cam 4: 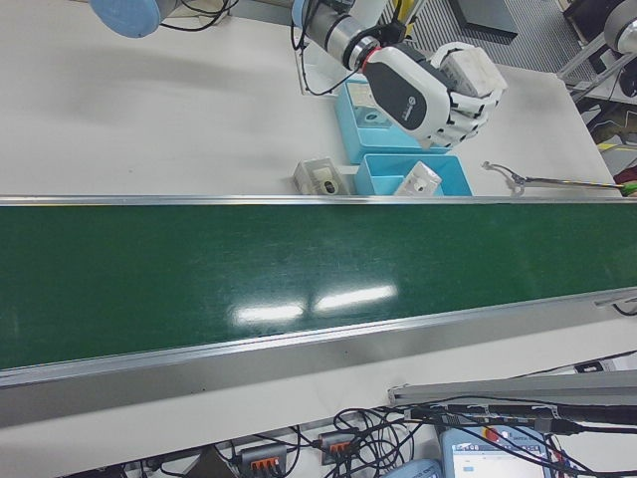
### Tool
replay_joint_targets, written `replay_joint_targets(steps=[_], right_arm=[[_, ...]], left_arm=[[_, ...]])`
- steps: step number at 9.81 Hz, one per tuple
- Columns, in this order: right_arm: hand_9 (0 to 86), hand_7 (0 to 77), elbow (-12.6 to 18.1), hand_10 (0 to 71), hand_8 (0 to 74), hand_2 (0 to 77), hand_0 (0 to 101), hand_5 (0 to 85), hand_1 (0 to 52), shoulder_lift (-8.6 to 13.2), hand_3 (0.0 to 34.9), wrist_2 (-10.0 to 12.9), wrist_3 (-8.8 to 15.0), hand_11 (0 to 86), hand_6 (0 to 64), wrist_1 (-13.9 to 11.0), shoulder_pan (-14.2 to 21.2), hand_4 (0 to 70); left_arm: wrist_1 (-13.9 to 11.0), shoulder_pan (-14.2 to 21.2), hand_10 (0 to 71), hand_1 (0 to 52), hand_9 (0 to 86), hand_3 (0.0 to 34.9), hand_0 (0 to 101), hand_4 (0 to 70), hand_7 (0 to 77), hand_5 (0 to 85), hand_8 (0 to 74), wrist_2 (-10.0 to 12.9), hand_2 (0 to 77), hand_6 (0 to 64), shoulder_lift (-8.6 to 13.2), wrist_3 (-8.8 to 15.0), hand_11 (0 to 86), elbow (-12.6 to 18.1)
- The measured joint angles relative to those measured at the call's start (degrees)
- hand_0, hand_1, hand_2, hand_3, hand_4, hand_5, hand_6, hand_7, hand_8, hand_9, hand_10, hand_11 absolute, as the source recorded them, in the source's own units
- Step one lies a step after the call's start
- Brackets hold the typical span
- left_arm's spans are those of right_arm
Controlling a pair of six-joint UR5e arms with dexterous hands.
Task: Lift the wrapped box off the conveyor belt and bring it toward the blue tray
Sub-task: 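Lift the wrapped box off the belt and carry it toward the blue tray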
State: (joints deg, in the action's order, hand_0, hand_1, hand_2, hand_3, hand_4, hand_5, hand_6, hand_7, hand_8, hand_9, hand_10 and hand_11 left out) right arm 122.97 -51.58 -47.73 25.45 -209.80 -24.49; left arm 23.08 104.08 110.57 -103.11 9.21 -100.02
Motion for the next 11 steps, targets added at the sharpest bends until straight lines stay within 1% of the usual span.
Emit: replay_joint_targets(steps=[1,2,3,4,5,6,7,8,10,11], right_arm=[[46.9,49.1,2.84,30.5,29.5,36.0,48,42.0,1.6,0.08,17.2,0.34,5.19,45.8,25.1,-0.1,2.88,26.7],[46.9,49.6,5.23,30.0,29.5,36.0,50,42.0,1.6,0.03,16.0,0.34,10.67,44.2,24.5,-0.23,5.02,26.7],[46.9,49.6,6.98,30.0,29.5,36.0,50,42.0,1.6,-0.14,16.0,0.08,15.77,44.2,24.5,-0.66,6.33,26.7],[44.2,49.6,7.96,28.4,27.8,36.0,51,42.0,1.6,-0.32,16.3,-0.56,19.59,42.0,24.5,-1.92,6.99,26.7],[44.2,49.6,8.11,28.4,27.8,36.0,51,42.0,1.6,-0.44,16.3,-1.86,22.31,42.0,24.5,-4.16,7.31,26.7],[39.3,49.6,7.8,25.6,23.5,37.6,53,41.5,1.6,-0.49,16.2,-2.98,24.43,36.5,24.5,-6.51,7.43,31.1],[32.7,49.6,6.97,22.4,19.6,37.6,51,41.5,1.6,-0.46,15.9,-3.67,26.11,34.4,25.1,-8.83,7.43,33.8],[27.8,47.5,5.8,21.3,16.4,37.6,57,41.5,2.2,-0.34,16.0,-4.1,27.11,30.5,24.5,-10.41,7.51,34.4],[27.8,47.5,4.41,21.3,16.4,37.6,57,41.5,2.2,0.44,16.0,-4.1,27.78,30.5,24.5,-11.43,9.26,34.4],[27.8,40.9,4.16,19.6,14.7,37.6,54,41.5,2.2,1.08,18.2,-3.9,27.82,29.5,14.7,-11.48,10.52,34.4]], left_arm=[[0.0,0.0,0.5,0.0,0.5,0.0,0,0.0,0.5,0.5,0.5,0.0,0.5,0.0,0.0,0.0,0.0,0.0],[0.0,0.0,0.0,0.0,0.5,0.0,0,0.0,0.5,0.5,0.5,0.0,0.5,0.0,0.0,0.0,0.0,0.0],[0.0,0.0,0.0,0.0,0.0,0.0,0,0.0,0.5,0.5,0.5,0.0,0.5,0.0,0.0,0.0,0.0,0.0],[0.0,0.0,0.5,0.0,0.0,0.0,0,0.0,0.5,0.5,0.5,0.0,1.1,0.0,0.0,0.0,0.0,0.0],[0.0,0.0,0.5,0.0,0.0,0.0,0,0.0,0.5,0.5,0.5,0.0,1.1,0.0,0.0,0.0,0.0,0.0],[0.0,0.0,0.0,0.0,0.0,0.0,0,0.0,0.5,0.5,0.5,0.0,1.1,0.0,0.0,0.0,0.0,0.0],[0.0,0.0,0.0,0.0,0.5,0.0,0,0.0,0.5,0.5,0.5,0.0,1.1,0.0,0.0,0.0,0.0,0.0],[0.0,0.0,0.0,0.0,0.0,0.0,0,0.0,0.5,0.5,0.5,0.0,1.1,0.0,0.0,0.0,0.0,0.0],[0.0,0.0,0.5,0.0,0.0,0.0,0,0.0,0.5,0.5,0.5,0.0,0.5,0.0,0.0,0.0,0.0,0.0],[0.0,0.0,0.5,0.0,0.5,0.0,0,0.0,0.5,0.5,0.0,0.0,1.1,0.0,0.0,0.0,0.0,0.0]])
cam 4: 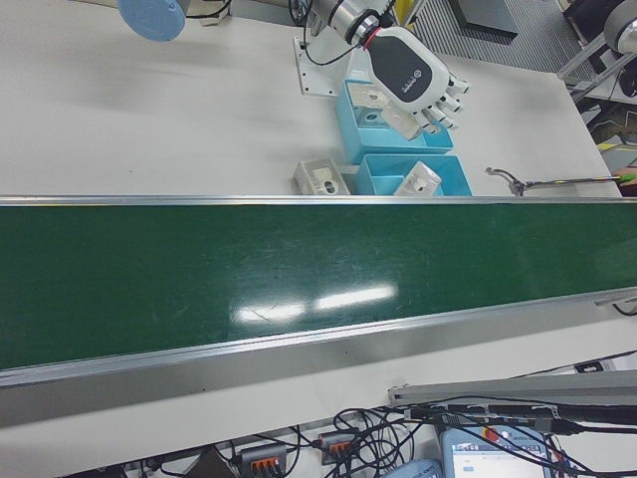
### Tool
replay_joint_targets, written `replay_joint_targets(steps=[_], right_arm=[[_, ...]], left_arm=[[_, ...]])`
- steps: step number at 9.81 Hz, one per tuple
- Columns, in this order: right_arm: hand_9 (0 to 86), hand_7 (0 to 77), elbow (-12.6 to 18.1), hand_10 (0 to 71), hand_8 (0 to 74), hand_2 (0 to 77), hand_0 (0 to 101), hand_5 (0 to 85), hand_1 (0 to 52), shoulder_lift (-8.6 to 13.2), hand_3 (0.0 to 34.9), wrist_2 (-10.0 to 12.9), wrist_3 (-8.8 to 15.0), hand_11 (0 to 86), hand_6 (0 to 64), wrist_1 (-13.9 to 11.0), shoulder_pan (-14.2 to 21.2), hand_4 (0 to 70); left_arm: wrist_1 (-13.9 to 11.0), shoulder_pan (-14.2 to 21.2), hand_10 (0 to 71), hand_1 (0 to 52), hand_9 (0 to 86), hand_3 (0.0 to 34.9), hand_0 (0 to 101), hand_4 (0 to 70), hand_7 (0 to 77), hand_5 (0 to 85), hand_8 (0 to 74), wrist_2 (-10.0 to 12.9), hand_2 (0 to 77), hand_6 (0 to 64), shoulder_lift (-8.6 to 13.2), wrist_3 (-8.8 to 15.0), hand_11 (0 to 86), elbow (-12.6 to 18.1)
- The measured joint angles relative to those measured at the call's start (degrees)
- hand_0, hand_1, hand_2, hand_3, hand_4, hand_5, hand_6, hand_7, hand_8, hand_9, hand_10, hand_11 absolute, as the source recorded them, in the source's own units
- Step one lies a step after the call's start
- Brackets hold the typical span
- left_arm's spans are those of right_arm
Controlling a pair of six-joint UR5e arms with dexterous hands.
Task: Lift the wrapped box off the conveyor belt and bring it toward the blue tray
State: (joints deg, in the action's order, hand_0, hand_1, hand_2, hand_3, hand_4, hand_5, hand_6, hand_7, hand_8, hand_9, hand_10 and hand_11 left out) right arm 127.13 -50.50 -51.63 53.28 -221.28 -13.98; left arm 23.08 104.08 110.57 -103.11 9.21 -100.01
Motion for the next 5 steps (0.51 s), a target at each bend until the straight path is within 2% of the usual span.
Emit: replay_joint_targets(steps=[1,3,4,5], right_arm=[[22.9,43.1,-0.14,19.6,13.6,37.6,53,41.5,2.2,0.45,17.9,0.19,0.0,27.3,16.9,0.31,1.35,34.4],[22.9,43.1,-0.32,19.6,13.6,37.6,53,41.5,2.2,0.77,17.9,1.35,0.17,27.3,16.9,1.66,5.03,34.4],[19.6,39.3,-0.35,16.9,10.4,38.2,57,41.5,2.7,0.78,19.0,2.43,0.25,27.3,14.7,2.02,7.07,34.4],[14.2,36.0,-0.51,13.1,7.6,38.2,52,41.5,3.3,0.8,23.4,3.26,0.32,22.9,13.1,2.2,8.75,34.4]], left_arm=[[0.0,0.0,0.0,0.0,0.0,0.0,0,0.0,0.5,0.5,0.5,0.0,1.1,0.0,0.0,0.0,0.0,0.0],[0.0,0.0,0.0,0.0,0.5,0.0,0,0.0,0.5,0.5,0.5,0.0,0.5,0.0,0.0,0.0,0.0,0.0],[0.0,0.0,0.5,0.0,0.0,0.0,0,0.0,0.5,0.5,0.5,0.0,0.5,0.0,0.0,0.0,0.0,0.0],[0.0,0.0,0.0,0.0,0.5,0.0,0,0.0,0.5,0.5,0.0,0.0,1.1,0.0,0.0,0.0,0.0,0.0]])
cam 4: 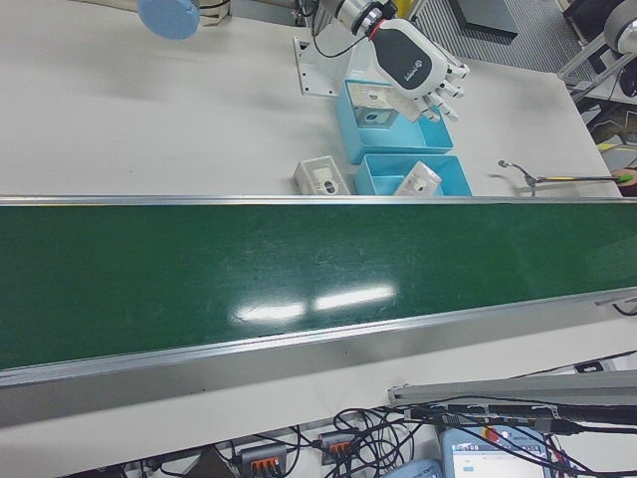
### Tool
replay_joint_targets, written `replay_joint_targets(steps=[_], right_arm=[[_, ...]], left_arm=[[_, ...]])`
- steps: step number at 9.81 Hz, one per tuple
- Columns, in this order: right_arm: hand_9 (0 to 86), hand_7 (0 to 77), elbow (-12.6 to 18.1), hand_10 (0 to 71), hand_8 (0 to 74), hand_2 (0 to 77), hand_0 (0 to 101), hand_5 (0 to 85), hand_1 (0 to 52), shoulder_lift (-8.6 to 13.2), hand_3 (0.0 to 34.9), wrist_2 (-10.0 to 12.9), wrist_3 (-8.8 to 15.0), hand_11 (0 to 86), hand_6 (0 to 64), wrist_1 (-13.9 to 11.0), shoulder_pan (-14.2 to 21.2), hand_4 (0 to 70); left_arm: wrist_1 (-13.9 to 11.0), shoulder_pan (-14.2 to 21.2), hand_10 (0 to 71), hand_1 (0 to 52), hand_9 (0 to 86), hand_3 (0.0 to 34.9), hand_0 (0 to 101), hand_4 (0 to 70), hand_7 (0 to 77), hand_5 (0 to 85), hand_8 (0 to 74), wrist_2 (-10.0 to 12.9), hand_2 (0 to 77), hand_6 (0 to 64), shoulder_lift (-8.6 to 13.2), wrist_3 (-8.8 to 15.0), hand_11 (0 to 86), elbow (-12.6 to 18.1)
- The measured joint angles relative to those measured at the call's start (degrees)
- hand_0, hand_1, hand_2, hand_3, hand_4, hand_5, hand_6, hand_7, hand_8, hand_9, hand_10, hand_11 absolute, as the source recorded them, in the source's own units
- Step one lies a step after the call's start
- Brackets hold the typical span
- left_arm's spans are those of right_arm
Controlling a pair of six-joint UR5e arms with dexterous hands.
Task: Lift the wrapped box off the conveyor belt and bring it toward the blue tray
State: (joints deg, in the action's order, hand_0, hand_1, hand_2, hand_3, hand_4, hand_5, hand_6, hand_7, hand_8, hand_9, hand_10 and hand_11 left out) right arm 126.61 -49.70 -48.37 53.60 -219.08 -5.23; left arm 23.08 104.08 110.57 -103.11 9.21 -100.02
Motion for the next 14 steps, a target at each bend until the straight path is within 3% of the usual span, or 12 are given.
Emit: replay_joint_targets(steps=[1,2,3,5,6,7,8,9,10,11,12,14], right_arm=[[14.2,36.0,-0.29,13.1,7.6,38.2,52,41.5,3.3,0.02,23.4,0.45,0.05,22.9,13.1,0.2,1.12,34.4],[2.2,16.9,-0.63,3.8,0.0,38.2,52,41.5,3.3,0.03,25.4,0.66,0.05,10.9,0.0,0.49,1.8,34.4],[1.6,6.0,-0.84,2.7,0.0,38.2,52,41.5,3.3,0.04,28.9,0.75,0.04,6.5,0.0,0.84,2.18,34.4],[1.6,8.7,-0.98,2.7,0.0,38.2,54,40.4,3.3,0.0,29.1,0.76,0.02,4.4,0.0,1.94,2.46,34.4],[1.6,8.7,-0.99,1.1,0.0,38.2,51,32.2,3.3,0.01,30.8,0.74,-0.01,2.2,0.0,2.28,2.53,22.9],[1.6,8.7,-1.01,1.1,0.0,38.2,51,32.2,3.3,0.02,30.8,0.74,-0.04,2.2,0.0,2.56,2.55,22.9],[1.6,10.4,-1.01,1.1,0.0,38.2,48,19.1,3.3,0.03,29.9,0.73,-0.06,2.2,0.0,2.86,2.57,18.5],[1.6,10.9,-1.0,1.1,0.0,44.7,47,2.2,31.6,0.04,29.9,0.73,-0.07,2.2,0.0,3.11,2.58,19.6],[1.6,10.9,-0.94,1.1,0.0,44.7,47,2.2,31.6,0.04,29.9,0.73,-0.07,2.2,0.0,3.28,2.59,19.6],[1.6,11.4,-0.83,1.1,0.0,40.9,48,3.3,19.6,0.04,29.8,0.73,-0.07,2.2,0.0,3.36,2.59,20.2],[1.6,11.4,-0.64,1.1,0.0,18.5,48,8.2,16.9,0.03,30.0,0.73,-0.08,2.2,0.0,3.38,2.59,20.7],[1.6,12.5,0.47,1.1,0.0,13.1,48,10.9,13.1,-0.29,30.0,0.49,-0.18,2.7,0.0,3.28,1.18,21.3]], left_arm=[[0.0,0.0,0.5,0.0,0.5,0.0,0,0.0,0.5,0.5,0.5,0.0,0.5,0.0,0.0,0.0,0.0,0.0],[0.0,0.0,0.5,0.0,0.0,0.0,0,0.0,0.5,0.5,0.5,0.0,0.5,0.0,0.0,0.0,0.0,0.0],[0.0,0.0,0.5,0.0,0.0,0.0,0,0.0,0.5,0.5,0.5,0.0,1.1,0.0,0.0,0.0,0.0,0.0],[0.0,0.0,0.5,0.0,0.0,0.0,0,0.0,0.5,0.5,0.5,0.0,0.5,0.0,0.0,0.0,0.0,0.0],[0.0,0.0,0.5,0.0,0.0,0.0,0,0.0,0.5,0.5,0.5,0.0,0.5,0.0,0.0,0.0,0.0,0.0],[0.0,0.0,0.0,0.0,0.5,0.0,0,0.0,0.5,0.5,0.5,0.0,0.5,0.0,0.0,0.0,0.0,0.0],[0.0,0.0,0.5,0.0,0.5,0.0,0,0.0,0.5,0.5,0.0,0.0,1.1,0.0,0.0,0.0,0.0,0.0],[0.0,0.0,0.5,0.0,0.5,0.0,0,0.0,0.5,0.5,0.0,0.0,1.1,0.0,0.0,0.0,0.0,0.0],[0.0,0.0,0.0,0.0,0.5,0.0,0,0.0,0.5,0.5,0.5,0.0,1.1,0.0,0.0,0.0,0.0,0.0],[0.0,0.0,0.0,0.0,0.5,0.0,0,0.0,0.5,0.5,0.5,0.0,1.1,0.0,0.0,0.0,0.0,0.0],[0.0,0.0,0.5,0.0,0.0,0.0,0,0.0,0.5,0.5,0.5,0.0,1.1,0.0,0.0,0.0,0.0,0.0],[0.0,0.0,0.0,0.0,0.0,0.0,0,0.0,0.5,0.5,0.5,0.0,1.1,0.0,0.0,0.0,0.0,0.0]])
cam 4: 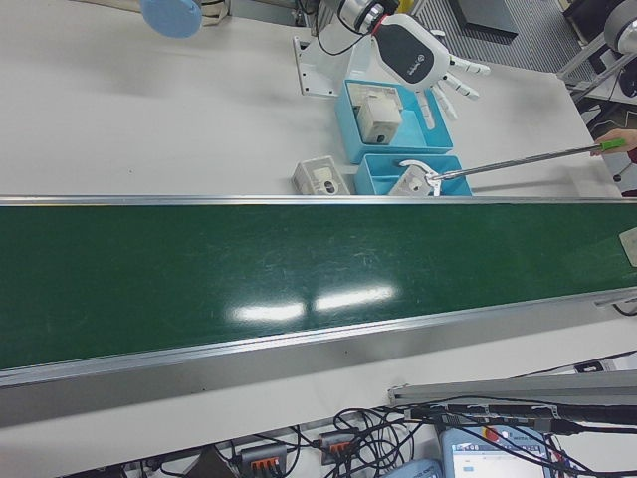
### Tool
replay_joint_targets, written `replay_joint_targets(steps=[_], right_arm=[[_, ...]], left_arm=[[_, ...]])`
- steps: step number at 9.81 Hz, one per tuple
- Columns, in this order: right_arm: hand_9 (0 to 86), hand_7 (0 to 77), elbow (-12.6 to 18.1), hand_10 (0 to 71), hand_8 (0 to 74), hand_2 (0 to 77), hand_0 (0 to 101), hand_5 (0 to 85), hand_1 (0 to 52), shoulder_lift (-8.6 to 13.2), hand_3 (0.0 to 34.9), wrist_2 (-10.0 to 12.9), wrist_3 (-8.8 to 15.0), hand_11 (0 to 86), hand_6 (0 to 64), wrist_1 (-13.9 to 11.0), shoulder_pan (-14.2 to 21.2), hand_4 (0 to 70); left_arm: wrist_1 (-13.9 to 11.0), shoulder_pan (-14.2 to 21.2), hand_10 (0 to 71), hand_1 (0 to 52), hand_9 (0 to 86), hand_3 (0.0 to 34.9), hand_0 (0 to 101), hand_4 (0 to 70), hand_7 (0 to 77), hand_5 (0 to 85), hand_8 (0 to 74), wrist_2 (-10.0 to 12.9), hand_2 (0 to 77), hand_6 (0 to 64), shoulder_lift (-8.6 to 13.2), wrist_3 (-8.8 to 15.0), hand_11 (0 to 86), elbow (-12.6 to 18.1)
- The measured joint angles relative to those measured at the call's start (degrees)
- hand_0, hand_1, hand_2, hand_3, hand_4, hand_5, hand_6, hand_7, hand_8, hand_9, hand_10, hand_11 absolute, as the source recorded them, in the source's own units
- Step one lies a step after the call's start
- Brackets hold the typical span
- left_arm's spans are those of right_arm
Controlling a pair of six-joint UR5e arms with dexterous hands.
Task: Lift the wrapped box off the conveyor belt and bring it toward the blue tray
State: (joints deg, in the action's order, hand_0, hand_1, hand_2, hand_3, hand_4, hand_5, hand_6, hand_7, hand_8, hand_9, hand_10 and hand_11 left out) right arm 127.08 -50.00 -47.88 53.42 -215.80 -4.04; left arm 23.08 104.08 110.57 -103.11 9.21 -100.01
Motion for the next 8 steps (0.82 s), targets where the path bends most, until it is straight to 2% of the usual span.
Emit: replay_joint_targets(steps=[1,2,3,4,6,8], right_arm=[[1.6,12.5,0.54,1.1,0.0,16.4,48,13.6,16.4,-0.65,29.9,-0.31,-0.13,2.7,0.0,-0.2,-2.83,21.3],[1.6,12.5,0.79,1.1,0.0,16.4,48,13.6,16.4,-1.78,29.9,-1.19,-0.62,2.7,0.0,-0.41,-7.01,21.3],[1.6,13.6,0.35,1.1,0.0,16.4,48,16.4,16.4,-3.29,29.8,-2.51,-2.11,2.7,0.0,-0.58,-12.18,21.3],[1.1,14.7,-1.07,2.2,0.0,18.5,48,20.2,16.4,-4.7,29.8,-3.47,-4.66,4.4,0.0,-0.66,-16.91,21.8],[1.1,14.7,-7.1,2.7,0.0,19.6,48,22.4,16.4,-6.51,29.8,-5.18,-13.1,4.4,0.0,-0.82,-25.69,21.8],[1.1,14.7,-14.95,2.2,0.0,19.6,48,22.4,16.4,-6.73,29.9,-6.3,-24.8,4.4,0.0,-0.86,-33.29,21.8]], left_arm=[[0.0,0.0,0.5,0.0,0.0,0.0,0,0.0,0.5,0.5,0.5,0.0,0.5,0.0,0.0,0.0,0.0,0.0],[0.0,0.0,0.5,0.0,0.0,0.0,0,0.0,0.5,0.5,0.5,0.0,0.5,0.0,0.0,0.0,0.0,0.0],[0.0,0.0,0.5,0.0,0.0,0.0,0,0.0,0.5,1.1,0.5,0.0,1.1,0.0,0.0,0.0,0.0,0.0],[0.0,0.0,0.5,0.0,0.0,0.0,0,0.0,0.5,0.5,0.5,0.0,0.5,0.0,0.0,0.0,0.0,0.0],[0.0,0.0,0.0,0.0,0.5,0.0,0,0.0,0.5,1.1,0.5,0.0,1.1,0.0,0.0,0.0,0.0,0.0],[0.0,0.0,0.0,0.0,0.0,0.0,0,0.0,0.5,0.5,0.5,0.0,1.1,0.0,0.0,0.0,0.0,0.0]])
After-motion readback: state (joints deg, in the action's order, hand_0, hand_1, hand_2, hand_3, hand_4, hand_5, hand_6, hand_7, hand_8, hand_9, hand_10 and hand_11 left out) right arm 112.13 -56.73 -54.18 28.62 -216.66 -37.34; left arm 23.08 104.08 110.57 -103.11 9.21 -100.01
